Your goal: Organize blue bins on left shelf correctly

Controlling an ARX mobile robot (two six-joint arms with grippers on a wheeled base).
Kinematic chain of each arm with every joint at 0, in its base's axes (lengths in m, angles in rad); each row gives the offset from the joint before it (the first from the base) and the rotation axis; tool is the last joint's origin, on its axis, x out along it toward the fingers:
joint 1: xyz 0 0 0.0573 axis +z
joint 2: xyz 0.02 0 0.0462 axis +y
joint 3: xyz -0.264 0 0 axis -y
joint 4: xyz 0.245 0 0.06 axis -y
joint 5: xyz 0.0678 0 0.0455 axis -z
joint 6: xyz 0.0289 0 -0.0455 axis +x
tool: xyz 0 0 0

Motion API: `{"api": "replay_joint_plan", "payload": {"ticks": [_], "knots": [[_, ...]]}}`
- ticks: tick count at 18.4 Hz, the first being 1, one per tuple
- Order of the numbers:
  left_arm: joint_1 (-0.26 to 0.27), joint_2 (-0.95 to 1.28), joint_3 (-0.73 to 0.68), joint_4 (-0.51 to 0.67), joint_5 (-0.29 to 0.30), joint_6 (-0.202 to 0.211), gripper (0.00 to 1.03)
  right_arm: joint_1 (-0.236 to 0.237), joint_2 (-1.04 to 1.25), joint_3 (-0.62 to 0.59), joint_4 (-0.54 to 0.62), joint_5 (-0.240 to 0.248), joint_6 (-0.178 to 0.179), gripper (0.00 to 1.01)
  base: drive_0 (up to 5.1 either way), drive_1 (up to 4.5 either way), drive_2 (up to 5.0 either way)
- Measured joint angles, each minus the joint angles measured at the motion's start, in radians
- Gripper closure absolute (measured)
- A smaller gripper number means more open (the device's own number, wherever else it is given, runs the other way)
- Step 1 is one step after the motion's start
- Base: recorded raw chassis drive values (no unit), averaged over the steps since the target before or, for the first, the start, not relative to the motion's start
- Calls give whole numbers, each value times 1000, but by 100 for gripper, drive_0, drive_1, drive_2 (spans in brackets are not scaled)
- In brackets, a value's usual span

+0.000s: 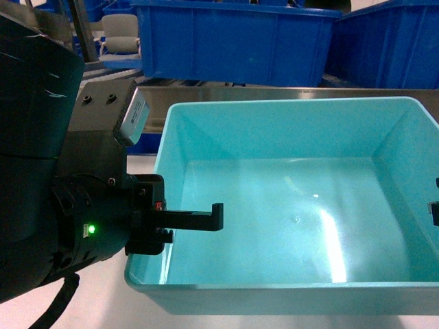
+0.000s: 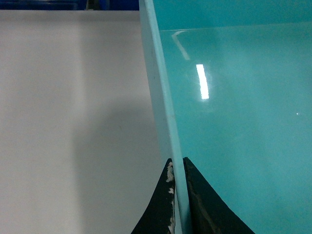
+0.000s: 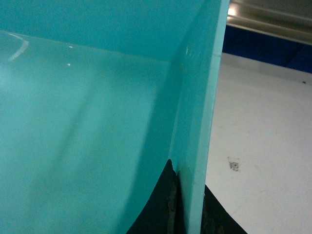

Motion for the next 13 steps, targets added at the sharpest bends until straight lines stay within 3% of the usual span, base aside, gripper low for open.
{"api": "replay_joint_plan", "payload": {"ticks": [13], "knots": [[-1, 0, -1, -3, 0, 0, 101, 0, 1, -2, 0, 0, 0, 99, -489, 245, 245]]}}
